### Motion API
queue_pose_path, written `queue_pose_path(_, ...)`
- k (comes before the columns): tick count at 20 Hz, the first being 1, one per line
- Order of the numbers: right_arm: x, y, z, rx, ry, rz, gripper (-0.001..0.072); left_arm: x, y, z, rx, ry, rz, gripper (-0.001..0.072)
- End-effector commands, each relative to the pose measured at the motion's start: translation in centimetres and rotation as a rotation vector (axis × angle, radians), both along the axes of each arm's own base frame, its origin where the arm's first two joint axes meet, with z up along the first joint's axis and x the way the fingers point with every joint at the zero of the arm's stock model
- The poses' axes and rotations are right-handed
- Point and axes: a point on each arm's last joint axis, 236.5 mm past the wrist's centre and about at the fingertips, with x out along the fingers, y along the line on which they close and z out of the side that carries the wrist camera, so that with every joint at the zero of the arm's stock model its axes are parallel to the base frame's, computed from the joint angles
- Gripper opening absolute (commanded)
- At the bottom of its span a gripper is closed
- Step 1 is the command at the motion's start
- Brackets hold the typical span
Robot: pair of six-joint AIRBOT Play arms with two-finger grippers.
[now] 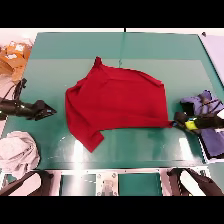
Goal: Fold the shirts.
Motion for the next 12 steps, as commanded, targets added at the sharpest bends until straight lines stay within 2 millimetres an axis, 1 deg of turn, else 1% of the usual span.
queue_pose_path(1,0.2,-5.3,1.8,-0.159,0.021,-0.095,0.0017,-0.6,-0.2,-1.5,-0.015,0.045,0.045,0.0529)
queue_pose_path(3,-0.2,-4.4,0.8,-0.127,0.037,-0.072,0.0018,-2.0,-1.1,-4.0,-0.054,0.099,0.090,0.0529)
queue_pose_path(5,-0.3,-4.0,0.1,-0.107,0.042,-0.062,0.0018,-3.3,-2.6,-6.6,-0.094,0.124,0.130,0.0529)
queue_pose_path(6,-0.1,-3.6,0.1,-0.095,0.029,-0.050,0.0018,-3.4,-3.2,-7.8,-0.101,0.125,0.163,0.0529)
queue_pose_path(8,0.5,-2.8,0.3,-0.062,0.001,-0.037,0.0018,-3.0,-4.7,-9.4,-0.116,0.106,0.205,0.0529)
queue_pose_path(10,0.9,-2.6,0.5,-0.050,-0.018,-0.043,0.0018,-2.9,-6.7,-10.2,-0.137,0.115,0.180,0.0529)
queue_pose_path(12,1.0,-2.6,0.5,-0.051,-0.019,-0.044,0.0017,-3.4,-7.5,-11.9,-0.111,0.154,0.160,0.0528)
